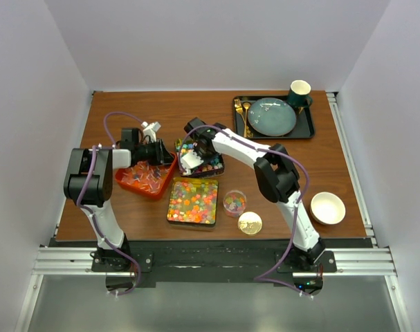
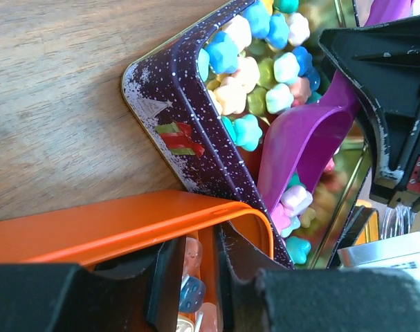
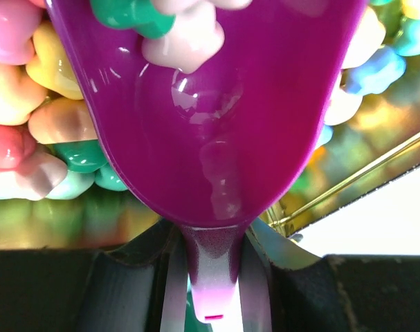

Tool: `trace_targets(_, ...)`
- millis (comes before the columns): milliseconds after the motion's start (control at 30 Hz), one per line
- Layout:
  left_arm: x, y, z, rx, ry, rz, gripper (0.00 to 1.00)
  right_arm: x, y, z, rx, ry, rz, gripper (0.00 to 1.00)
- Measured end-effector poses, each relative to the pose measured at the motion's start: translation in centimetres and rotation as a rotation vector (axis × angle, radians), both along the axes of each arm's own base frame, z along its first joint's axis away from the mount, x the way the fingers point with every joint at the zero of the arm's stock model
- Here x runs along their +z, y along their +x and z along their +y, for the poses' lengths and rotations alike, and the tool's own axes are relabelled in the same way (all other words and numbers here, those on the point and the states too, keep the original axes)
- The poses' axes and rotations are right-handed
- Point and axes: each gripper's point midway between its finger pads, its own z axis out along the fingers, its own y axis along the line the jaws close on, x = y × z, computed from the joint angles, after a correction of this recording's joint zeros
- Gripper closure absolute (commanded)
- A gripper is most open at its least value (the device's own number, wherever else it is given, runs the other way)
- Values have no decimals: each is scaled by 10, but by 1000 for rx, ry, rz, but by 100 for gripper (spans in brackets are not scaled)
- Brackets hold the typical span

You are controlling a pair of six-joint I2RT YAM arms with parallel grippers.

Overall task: Pack the candies
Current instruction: Scoop the fake candies from the storage box.

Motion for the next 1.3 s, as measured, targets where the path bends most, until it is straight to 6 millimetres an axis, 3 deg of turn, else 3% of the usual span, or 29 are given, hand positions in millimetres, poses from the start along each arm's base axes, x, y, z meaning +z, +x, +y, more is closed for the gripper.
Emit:
trace_targets(200,2,3,3,3,4,3,64,-4,-2,3,-27,82,53,100)
trace_targets(467,23,12,4,-59,-4,-31,60,-6,-5,-1,-80,211,129,100)
trace_targets(900,64,-7,3,-317,46,-67,57,-8,-20,-3,-153,336,239,100)
trace_targets(1300,49,-9,34,-296,275,-41,56,-8,-32,-20,-289,463,325,100)
